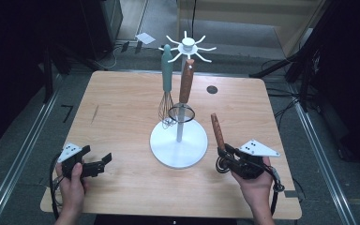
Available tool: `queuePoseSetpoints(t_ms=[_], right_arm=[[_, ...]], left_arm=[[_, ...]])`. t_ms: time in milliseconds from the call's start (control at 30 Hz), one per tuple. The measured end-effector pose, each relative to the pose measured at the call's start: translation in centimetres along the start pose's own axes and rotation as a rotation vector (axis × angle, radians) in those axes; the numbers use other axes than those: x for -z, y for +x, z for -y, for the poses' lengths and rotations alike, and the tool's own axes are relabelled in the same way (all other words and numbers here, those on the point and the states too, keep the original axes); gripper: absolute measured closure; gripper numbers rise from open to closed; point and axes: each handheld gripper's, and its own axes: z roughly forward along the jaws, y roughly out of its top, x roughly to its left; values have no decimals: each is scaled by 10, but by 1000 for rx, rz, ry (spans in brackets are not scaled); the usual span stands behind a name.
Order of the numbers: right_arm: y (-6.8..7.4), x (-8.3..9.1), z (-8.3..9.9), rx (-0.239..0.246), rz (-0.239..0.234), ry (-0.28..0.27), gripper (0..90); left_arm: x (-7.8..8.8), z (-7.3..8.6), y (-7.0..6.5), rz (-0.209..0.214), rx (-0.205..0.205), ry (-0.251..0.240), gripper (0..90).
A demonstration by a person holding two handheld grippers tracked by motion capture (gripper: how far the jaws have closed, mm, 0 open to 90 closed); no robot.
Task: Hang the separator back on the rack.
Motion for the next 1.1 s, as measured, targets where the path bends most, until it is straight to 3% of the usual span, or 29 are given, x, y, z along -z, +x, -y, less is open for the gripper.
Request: queuePoseSetpoints(t_ms=[367, 600, 1100], right_arm=[[2, 10, -6, -10, 37, -95, 716], [-1, 15, -11, -26, 6, -114, 717], [14, 21, -31, -7, -13, -176, 717]], left_arm=[[-2, 2, -4, -9, -29, -12, 3], [-1, 3, -3, -16, -14, -16, 3], [-1, 3, -1, -17, 14, -21, 3]])
